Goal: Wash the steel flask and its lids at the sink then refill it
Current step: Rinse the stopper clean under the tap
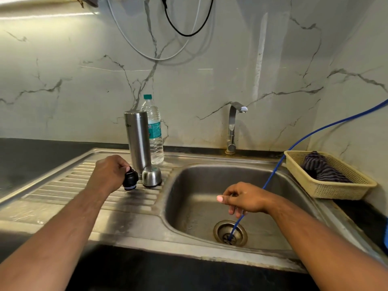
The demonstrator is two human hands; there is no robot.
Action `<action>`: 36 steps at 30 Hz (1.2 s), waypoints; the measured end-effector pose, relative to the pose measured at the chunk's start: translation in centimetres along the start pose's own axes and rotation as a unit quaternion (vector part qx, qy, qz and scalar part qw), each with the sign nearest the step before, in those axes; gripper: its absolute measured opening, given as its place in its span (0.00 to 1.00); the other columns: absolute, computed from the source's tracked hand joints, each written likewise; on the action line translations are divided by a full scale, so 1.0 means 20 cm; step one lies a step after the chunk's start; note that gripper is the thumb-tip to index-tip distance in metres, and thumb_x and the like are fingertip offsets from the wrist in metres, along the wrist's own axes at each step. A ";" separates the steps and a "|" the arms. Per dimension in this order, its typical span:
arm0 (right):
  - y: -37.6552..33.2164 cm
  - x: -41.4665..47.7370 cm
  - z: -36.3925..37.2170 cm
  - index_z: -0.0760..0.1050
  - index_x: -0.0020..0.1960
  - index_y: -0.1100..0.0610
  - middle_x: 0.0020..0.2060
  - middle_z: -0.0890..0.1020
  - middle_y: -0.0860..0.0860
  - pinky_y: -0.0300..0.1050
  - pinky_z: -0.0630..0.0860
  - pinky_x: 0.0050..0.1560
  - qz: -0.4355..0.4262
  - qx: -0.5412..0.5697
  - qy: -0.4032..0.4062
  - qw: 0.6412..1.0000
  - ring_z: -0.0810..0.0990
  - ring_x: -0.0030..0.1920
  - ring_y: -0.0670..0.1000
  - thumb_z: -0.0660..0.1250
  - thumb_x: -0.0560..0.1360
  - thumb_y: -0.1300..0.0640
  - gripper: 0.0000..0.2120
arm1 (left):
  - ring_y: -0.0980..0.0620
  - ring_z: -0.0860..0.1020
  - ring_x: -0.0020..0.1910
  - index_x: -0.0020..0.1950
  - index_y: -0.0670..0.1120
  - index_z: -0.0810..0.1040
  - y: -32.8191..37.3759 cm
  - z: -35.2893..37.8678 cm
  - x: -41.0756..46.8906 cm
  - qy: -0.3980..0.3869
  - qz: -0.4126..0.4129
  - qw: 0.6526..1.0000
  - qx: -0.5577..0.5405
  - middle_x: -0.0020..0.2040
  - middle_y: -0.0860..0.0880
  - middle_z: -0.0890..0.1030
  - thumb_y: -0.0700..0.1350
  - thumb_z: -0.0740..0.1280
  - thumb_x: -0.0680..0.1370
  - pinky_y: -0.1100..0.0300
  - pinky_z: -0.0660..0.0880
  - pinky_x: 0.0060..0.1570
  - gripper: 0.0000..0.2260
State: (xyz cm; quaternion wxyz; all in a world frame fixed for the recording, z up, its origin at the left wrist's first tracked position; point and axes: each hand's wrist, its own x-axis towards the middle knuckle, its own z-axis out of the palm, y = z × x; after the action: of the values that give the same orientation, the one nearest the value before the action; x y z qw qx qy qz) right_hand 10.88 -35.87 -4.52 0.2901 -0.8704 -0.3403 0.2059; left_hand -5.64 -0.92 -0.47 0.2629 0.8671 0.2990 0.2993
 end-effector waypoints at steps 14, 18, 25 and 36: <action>0.05 0.00 -0.02 0.78 0.59 0.51 0.44 0.87 0.51 0.42 0.81 0.45 0.013 0.017 0.009 1.000 0.86 0.41 0.47 0.67 0.79 0.40 0.17 | 0.44 0.79 0.53 0.46 0.48 0.81 -0.04 0.06 0.00 -0.018 -0.003 1.000 -0.005 0.47 0.46 0.83 0.43 0.72 0.79 0.58 0.70 0.51 0.03; 0.05 -0.01 -0.02 0.78 0.59 0.52 0.44 0.87 0.51 0.43 0.81 0.45 0.015 0.015 0.010 1.000 0.85 0.40 0.47 0.67 0.79 0.40 0.17 | 0.45 0.80 0.53 0.49 0.45 0.82 -0.01 0.06 0.01 -0.002 -0.011 1.000 -0.017 0.48 0.46 0.83 0.43 0.72 0.78 0.59 0.70 0.51 0.03; 0.06 0.00 -0.03 0.78 0.59 0.51 0.44 0.87 0.51 0.37 0.78 0.40 0.013 0.007 0.020 1.000 0.85 0.39 0.46 0.68 0.79 0.40 0.17 | 0.50 0.76 0.51 0.58 0.44 0.79 0.14 0.08 0.08 0.107 0.018 0.992 -0.062 0.53 0.47 0.81 0.45 0.72 0.79 0.55 0.72 0.51 0.10; 0.03 0.02 -0.06 0.80 0.57 0.51 0.44 0.88 0.52 0.44 0.83 0.48 0.027 0.003 0.016 0.999 0.85 0.39 0.47 0.70 0.79 0.42 0.15 | 0.42 0.78 0.61 0.73 0.43 0.67 0.19 0.15 0.43 -0.011 -0.078 0.984 -0.160 0.65 0.43 0.80 0.51 0.83 0.67 0.45 0.76 0.62 0.40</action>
State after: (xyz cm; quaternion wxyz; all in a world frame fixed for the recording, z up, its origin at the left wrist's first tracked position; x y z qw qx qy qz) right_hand 12.04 -36.44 -4.11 0.2928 -0.8816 -0.3112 0.2004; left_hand 3.16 1.45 3.04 0.4239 0.7911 0.3113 0.3124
